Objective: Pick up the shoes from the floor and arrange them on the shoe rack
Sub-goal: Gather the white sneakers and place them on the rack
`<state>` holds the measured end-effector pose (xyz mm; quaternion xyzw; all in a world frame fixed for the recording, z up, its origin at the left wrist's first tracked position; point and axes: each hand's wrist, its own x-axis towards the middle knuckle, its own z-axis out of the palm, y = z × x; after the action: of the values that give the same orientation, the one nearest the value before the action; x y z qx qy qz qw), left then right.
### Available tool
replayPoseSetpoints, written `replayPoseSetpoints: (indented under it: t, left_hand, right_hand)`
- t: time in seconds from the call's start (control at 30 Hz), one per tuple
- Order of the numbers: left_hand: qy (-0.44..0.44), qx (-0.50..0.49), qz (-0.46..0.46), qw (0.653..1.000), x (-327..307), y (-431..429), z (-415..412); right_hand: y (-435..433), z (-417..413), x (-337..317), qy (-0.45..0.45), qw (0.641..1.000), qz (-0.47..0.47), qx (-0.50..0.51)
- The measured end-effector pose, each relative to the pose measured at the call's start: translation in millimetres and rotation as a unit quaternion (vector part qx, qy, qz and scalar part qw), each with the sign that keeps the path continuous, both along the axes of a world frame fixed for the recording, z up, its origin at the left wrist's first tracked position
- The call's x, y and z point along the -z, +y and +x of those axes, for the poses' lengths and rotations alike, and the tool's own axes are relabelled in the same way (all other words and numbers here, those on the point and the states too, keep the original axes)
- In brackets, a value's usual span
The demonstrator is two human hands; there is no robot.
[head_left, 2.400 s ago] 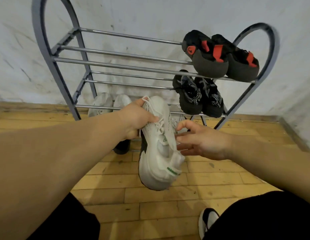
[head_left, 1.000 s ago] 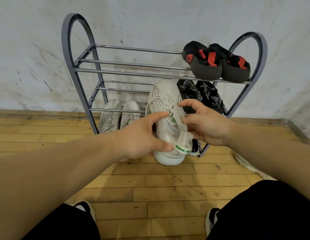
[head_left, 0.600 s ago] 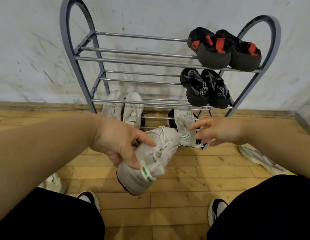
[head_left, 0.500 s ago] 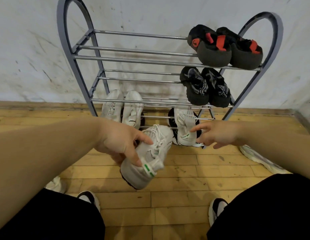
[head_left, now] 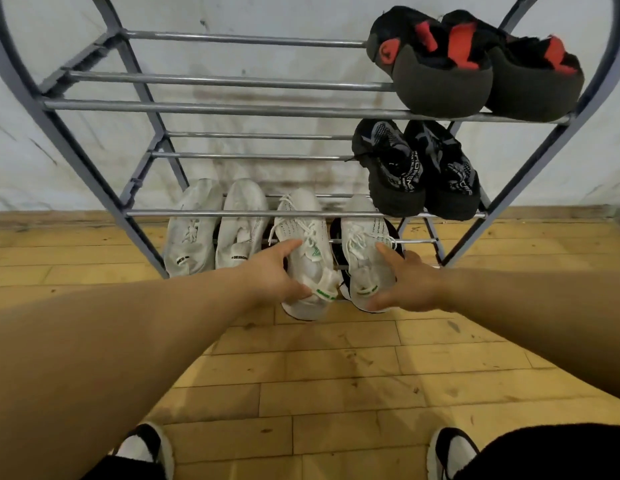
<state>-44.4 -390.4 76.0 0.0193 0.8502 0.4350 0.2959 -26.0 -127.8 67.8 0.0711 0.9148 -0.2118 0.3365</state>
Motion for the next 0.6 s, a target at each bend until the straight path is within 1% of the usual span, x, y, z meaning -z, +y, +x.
replayPoseSetpoints:
  t: [0.03, 0.1, 0.27, 0.37, 0.4, 0.43, 0.47, 0.53, 0.57, 0.6]
  left_hand:
    - [0.013, -0.006, -0.004, 1.0, 8.6, 6.7, -8.4]
    - [0.035, -0.016, -0.012, 0.999, 26.0, 18.7, -20.0]
    - [0.095, -0.027, -0.021, 0.995, 58.1, 28.1, -29.1]
    - [0.096, -0.058, -0.006, 0.994, 64.4, 29.4, -21.5]
    - [0.077, -0.066, 0.003, 0.995, 67.1, 29.6, -16.9]
    - [0.064, -0.052, -0.011, 0.997, 70.3, 29.3, -12.6]
    - [0.065, -0.023, -0.064, 0.996, 73.5, 30.0, -9.3]
    - [0.11, 0.035, -0.19, 0.975, 77.8, 33.8, -2.3]
    - [0.135, 0.044, -0.224, 0.964, 79.7, 36.7, -1.2]
    - [0.155, 0.043, -0.232, 0.959, 80.1, 39.8, -0.4]
  right_hand:
    - [-0.1, -2.2, 10.1, 0.016, 1.0, 0.011, -0.021]
    - [1.7, -5.7, 30.7, 0.06, 0.997, 0.002, -0.042]
    - [8.4, -9.2, 63.0, 0.142, 0.988, -0.061, -0.012]
    - [15.6, -4.8, 70.5, 0.179, 0.978, -0.103, 0.008]
    - [17.7, -3.4, 71.7, 0.184, 0.976, -0.113, 0.017]
    - [19.4, -2.5, 73.6, 0.189, 0.974, -0.121, 0.023]
    - [20.7, -1.5, 74.2, 0.194, 0.973, -0.125, 0.023]
    - [20.9, 0.9, 71.6, 0.208, 0.971, -0.118, 0.017]
    - [20.8, 2.0, 69.3, 0.217, 0.97, -0.111, 0.015]
    - [21.1, 2.6, 66.6, 0.228, 0.968, -0.106, 0.016]
